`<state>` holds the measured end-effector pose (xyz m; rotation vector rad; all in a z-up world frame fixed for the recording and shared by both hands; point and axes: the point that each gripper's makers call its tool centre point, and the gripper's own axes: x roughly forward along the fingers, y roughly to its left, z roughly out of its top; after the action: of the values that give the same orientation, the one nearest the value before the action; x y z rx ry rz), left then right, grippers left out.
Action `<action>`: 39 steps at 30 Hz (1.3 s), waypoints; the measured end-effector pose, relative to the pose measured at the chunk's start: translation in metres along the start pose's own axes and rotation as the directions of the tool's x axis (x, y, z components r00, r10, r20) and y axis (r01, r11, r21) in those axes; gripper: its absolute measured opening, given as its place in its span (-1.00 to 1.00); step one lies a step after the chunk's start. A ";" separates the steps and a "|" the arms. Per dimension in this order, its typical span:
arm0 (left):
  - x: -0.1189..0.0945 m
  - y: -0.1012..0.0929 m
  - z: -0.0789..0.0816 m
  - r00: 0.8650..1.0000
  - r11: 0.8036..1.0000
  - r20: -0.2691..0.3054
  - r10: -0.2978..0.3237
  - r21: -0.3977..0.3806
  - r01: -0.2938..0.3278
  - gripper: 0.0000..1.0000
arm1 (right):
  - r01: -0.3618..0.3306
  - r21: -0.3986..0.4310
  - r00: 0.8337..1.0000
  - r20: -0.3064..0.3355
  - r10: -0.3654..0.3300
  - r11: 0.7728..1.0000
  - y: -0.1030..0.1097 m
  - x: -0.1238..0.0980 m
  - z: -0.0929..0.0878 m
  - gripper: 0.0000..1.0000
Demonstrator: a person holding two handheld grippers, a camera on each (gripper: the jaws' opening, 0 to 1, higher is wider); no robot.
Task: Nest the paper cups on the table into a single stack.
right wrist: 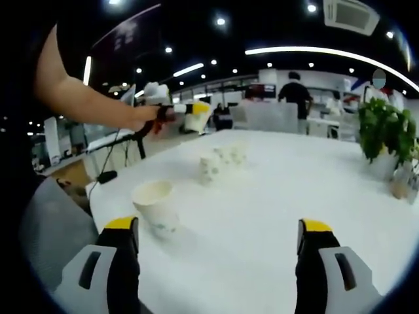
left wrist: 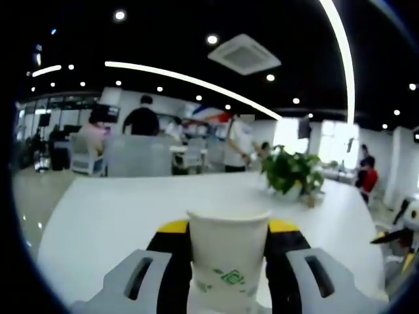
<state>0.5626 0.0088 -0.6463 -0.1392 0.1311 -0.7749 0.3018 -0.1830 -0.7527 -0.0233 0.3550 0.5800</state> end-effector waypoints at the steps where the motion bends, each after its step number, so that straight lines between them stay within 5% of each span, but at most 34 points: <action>1: 0.000 -0.004 0.001 1.000 1.000 0.007 -0.006 0.002 0.006 -0.20 | 0.001 0.000 1.000 -0.001 -0.001 1.000 0.000 0.000 0.000 1.00; 39: -0.037 -0.116 0.007 0.982 0.987 0.101 -0.160 -0.002 0.161 -0.22 | -0.002 -0.023 1.000 0.017 0.002 1.000 0.001 0.003 0.007 1.00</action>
<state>0.4582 -0.0464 -0.6165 -0.1998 0.0283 -0.9263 0.3058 -0.1794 -0.7469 -0.0399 0.3314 0.5862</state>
